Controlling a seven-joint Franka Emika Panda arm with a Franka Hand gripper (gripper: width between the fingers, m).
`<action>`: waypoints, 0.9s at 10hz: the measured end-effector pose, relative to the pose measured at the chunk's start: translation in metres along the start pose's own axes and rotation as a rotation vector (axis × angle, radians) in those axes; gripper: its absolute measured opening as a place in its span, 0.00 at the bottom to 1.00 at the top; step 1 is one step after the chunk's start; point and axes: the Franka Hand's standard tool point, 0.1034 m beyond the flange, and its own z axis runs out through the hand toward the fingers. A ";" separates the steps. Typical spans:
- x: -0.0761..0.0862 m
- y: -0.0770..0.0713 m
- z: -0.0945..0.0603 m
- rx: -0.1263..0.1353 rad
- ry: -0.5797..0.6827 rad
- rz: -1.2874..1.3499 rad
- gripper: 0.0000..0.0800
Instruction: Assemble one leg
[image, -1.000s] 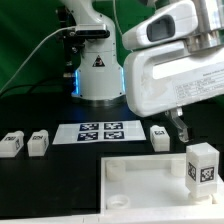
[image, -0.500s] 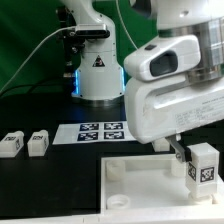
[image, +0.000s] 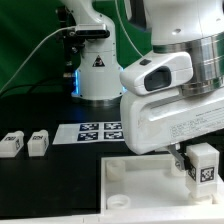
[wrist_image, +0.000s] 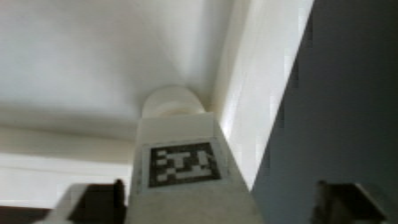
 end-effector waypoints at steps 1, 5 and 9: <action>0.000 0.000 0.000 0.000 0.000 0.000 0.48; 0.000 0.008 -0.001 -0.008 0.000 0.049 0.38; 0.001 0.010 0.001 -0.011 0.104 0.419 0.37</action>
Offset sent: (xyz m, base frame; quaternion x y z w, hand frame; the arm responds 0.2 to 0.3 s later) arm 0.0000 0.0000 0.0000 0.0000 0.0000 0.0000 1.0000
